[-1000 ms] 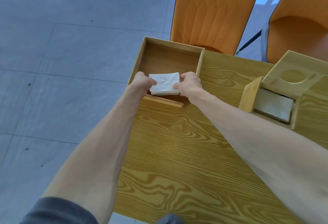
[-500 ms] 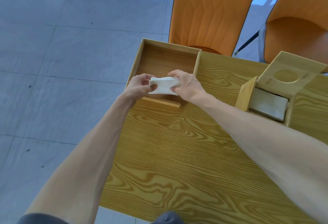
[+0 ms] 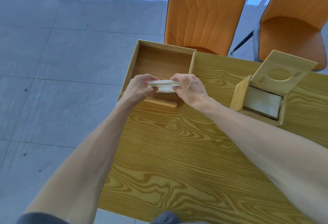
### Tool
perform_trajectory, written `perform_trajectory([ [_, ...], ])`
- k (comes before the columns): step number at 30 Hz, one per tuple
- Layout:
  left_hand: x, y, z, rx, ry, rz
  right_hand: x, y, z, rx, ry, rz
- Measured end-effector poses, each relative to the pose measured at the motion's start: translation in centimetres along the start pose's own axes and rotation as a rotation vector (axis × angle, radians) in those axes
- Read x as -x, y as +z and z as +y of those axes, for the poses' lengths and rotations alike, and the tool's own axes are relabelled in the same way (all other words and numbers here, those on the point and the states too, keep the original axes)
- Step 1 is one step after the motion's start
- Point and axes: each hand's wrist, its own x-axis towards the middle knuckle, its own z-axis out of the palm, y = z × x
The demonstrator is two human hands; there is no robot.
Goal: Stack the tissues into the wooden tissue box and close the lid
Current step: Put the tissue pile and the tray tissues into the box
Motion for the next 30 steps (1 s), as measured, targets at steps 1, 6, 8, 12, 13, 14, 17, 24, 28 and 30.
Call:
perform_trajectory([
  [1, 0.0, 0.0, 0.0, -0.022, 0.025, 0.003, 0.1, 0.1, 0.1, 0.01, 0.003, -0.01],
  [6, 0.4, 0.3, -0.4, -0.132, 0.009, -0.028, 0.8, 0.4, 0.3, 0.041, 0.027, -0.043],
  [8, 0.8, 0.4, -0.2, -0.136, 0.013, -0.012, 1.3, 0.1, 0.4, 0.016, 0.031, -0.013],
  [12, 1.7, 0.6, 0.6, -0.121, 0.041, 0.005, 2.7, -0.7, 0.4, -0.06, 0.049, 0.074],
  [13, 1.9, 0.7, 1.0, -0.116, 0.049, 0.013, 3.2, -1.0, 0.4, -0.074, 0.049, 0.089],
  [14, 2.2, 0.8, 1.4, -0.112, 0.059, 0.022, 3.7, -1.3, 0.4, -0.086, 0.051, 0.101],
  [17, 3.2, 1.3, 2.7, -0.072, 0.089, 0.032, 5.4, -2.5, 0.7, -0.119, 0.071, 0.15],
  [24, 5.7, 4.6, 6.5, 0.021, 0.153, -0.045, 10.5, -5.8, 3.6, -0.2, 0.159, 0.271],
  [28, 6.8, 8.0, 8.7, 0.05, 0.168, -0.081, 13.7, -7.5, 6.2, -0.238, 0.249, 0.307],
  [30, 7.3, 9.8, 9.5, 0.073, 0.162, -0.097, 15.2, -8.2, 7.4, -0.269, 0.302, 0.319],
])
